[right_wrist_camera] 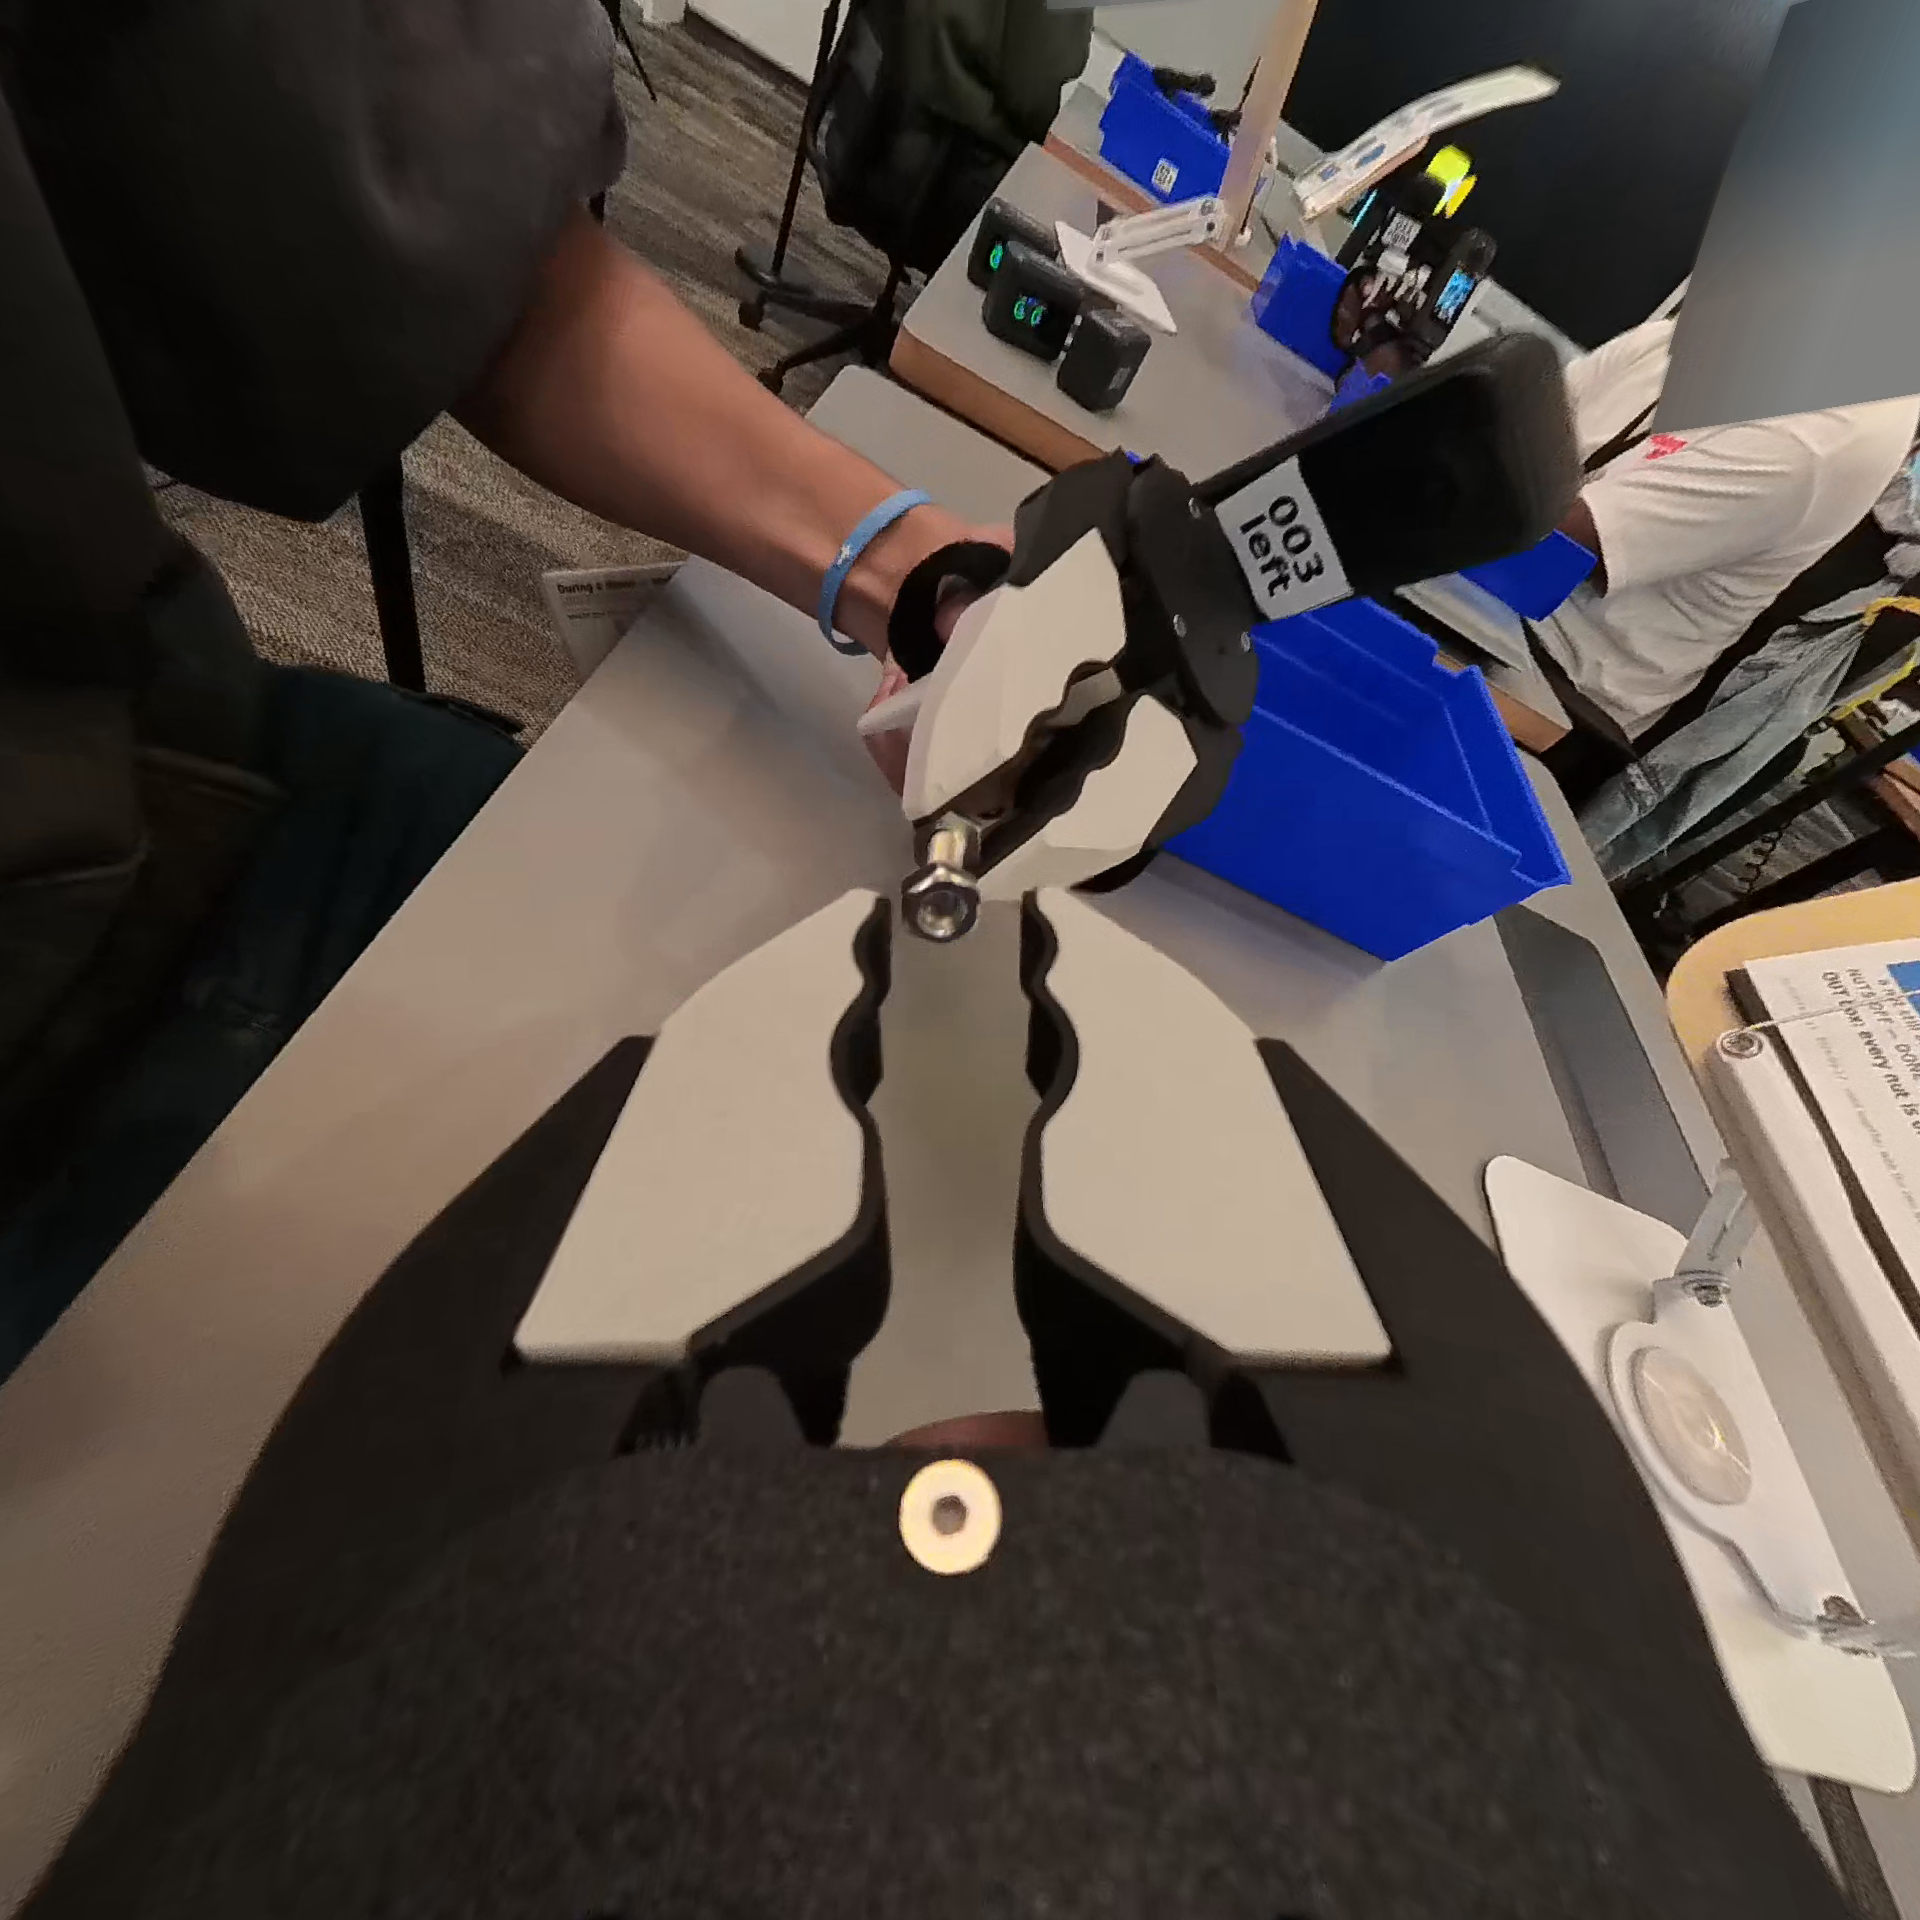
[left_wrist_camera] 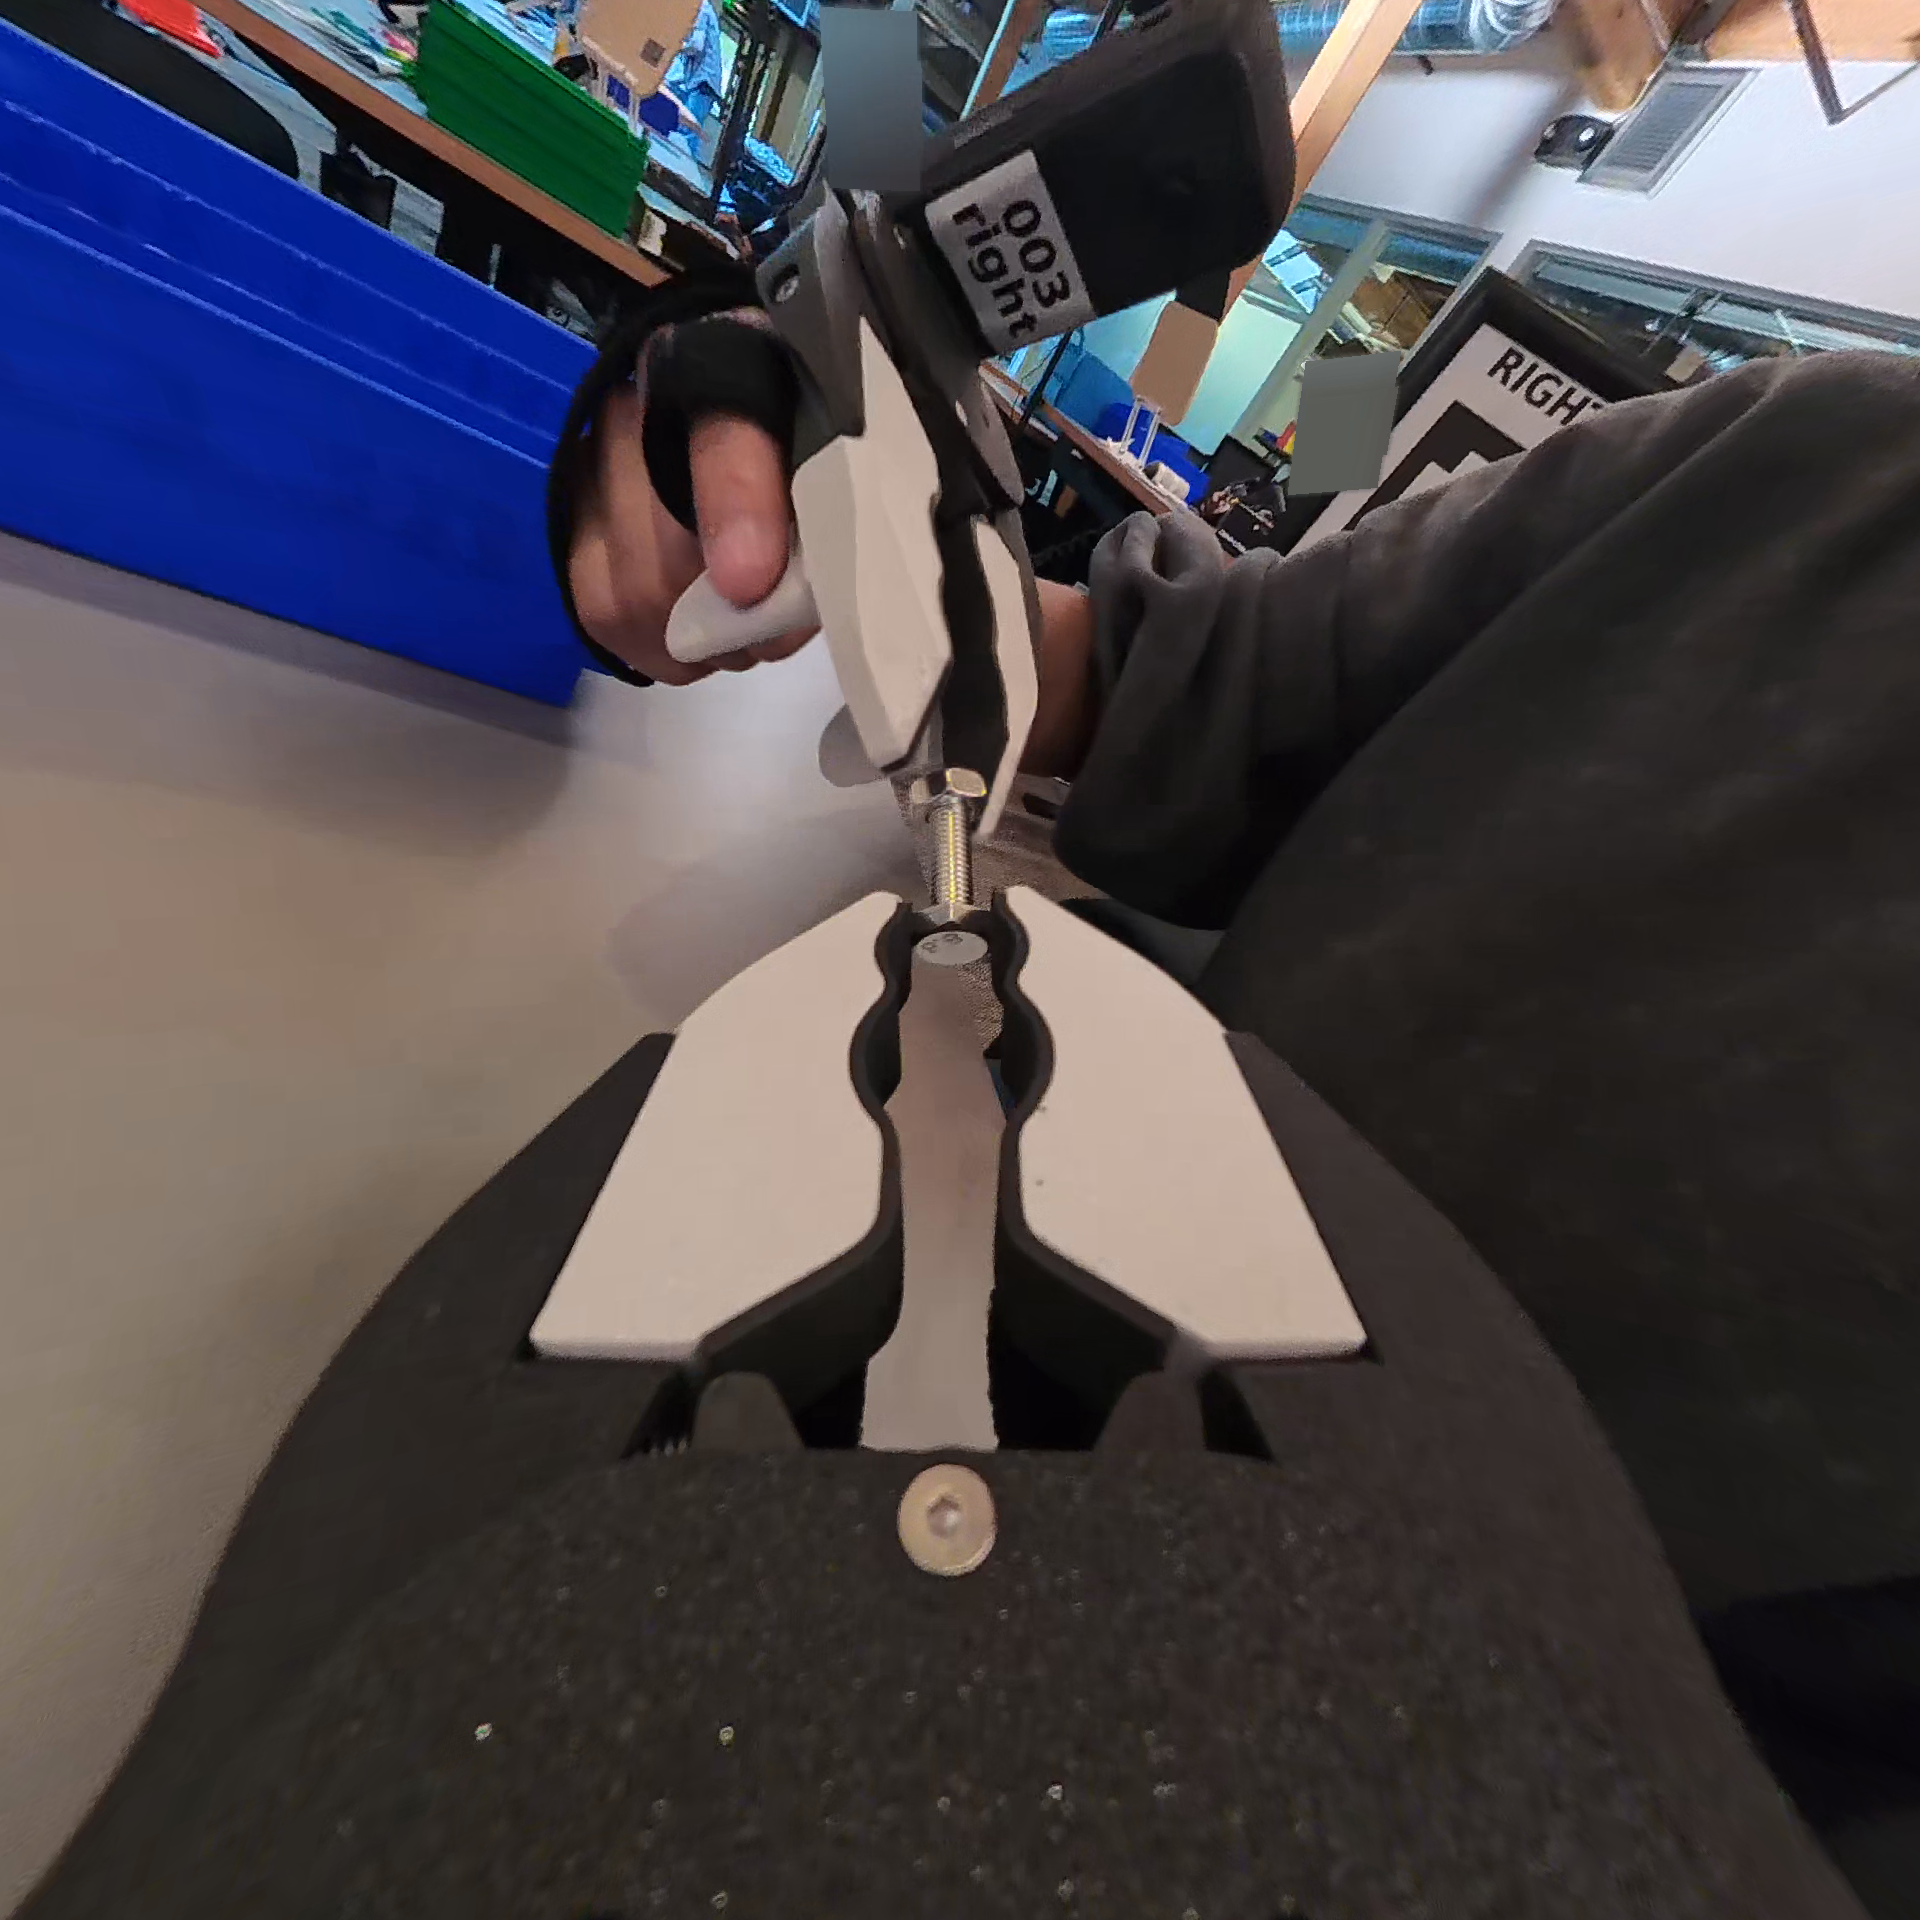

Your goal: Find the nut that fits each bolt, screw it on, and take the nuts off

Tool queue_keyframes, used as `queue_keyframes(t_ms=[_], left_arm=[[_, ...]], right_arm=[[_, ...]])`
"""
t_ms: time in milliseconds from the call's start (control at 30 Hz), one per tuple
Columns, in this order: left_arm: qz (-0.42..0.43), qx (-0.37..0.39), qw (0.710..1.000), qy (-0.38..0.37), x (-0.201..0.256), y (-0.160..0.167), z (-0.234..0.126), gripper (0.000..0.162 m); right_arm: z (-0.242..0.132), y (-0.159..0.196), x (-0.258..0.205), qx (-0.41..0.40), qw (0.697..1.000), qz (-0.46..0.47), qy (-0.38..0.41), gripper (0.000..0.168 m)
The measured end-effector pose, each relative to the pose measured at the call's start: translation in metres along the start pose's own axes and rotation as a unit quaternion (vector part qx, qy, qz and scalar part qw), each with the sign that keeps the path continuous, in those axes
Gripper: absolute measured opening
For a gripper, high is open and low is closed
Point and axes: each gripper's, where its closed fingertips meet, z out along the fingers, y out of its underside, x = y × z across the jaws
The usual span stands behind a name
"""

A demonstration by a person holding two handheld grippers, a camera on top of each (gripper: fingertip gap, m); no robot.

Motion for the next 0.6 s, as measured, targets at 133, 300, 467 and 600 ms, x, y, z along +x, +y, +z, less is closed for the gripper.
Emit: queue_keyframes(t_ms=[133, 300, 467, 600], left_arm=[[-0.005, 0.01, 1.0, 0.007, -0.001, -0.001, 0.0, 0.014], [-0.003, -0.001, 1.0, 0.005, -0.002, 0.002, 0.003, 0.014], [-0.017, 0.014, 1.0, 0.018, 0.001, -0.001, 0.001, 0.014], [-0.049, 0.042, 0.996, 0.056, 0.007, -0.005, -0.006, 0.014]], right_arm=[[0.0, -0.002, -0.001, 0.014, 1.0, 0.004, 0.0, 0.015], [0.002, 0.001, -0.006, 0.023, 0.999, 0.031, -0.015, 0.015], [0.003, -0.002, -0.007, 0.03, 1.0, 0.001, 0.001, 0.015], [-0.001, -0.014, -0.006, 0.029, 0.989, -0.132, 0.059, 0.015]])
